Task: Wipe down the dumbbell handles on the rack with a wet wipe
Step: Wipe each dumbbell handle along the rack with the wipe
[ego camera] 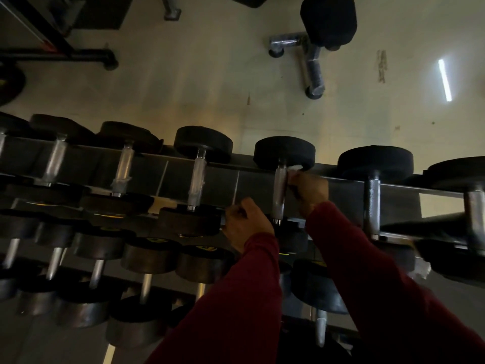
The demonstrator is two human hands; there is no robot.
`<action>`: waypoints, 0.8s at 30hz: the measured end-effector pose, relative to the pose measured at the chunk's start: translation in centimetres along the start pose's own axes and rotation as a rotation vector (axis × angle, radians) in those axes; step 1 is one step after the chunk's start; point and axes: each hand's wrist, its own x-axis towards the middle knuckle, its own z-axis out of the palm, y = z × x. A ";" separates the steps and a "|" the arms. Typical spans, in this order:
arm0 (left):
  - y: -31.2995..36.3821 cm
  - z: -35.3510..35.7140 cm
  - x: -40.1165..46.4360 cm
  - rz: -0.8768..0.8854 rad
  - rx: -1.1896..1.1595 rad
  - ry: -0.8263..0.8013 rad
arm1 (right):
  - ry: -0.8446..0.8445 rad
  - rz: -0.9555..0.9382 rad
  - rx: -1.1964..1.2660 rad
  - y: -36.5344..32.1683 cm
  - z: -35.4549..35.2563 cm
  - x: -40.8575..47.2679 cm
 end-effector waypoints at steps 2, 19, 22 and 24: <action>0.0 -0.1 0.0 0.002 0.013 -0.001 | 0.132 -0.174 -0.125 0.4 0.2 -1.1; 0.0 -0.1 0.0 0.020 0.056 -0.026 | 0.228 -1.115 -0.882 2.8 0.0 -1.0; 0.0 -0.1 -0.1 0.007 0.062 -0.020 | 0.166 -1.230 -1.075 3.0 -0.4 -0.5; 0.0 -0.1 -0.1 -0.003 0.060 -0.024 | 0.061 -1.121 -1.221 2.3 0.0 -0.8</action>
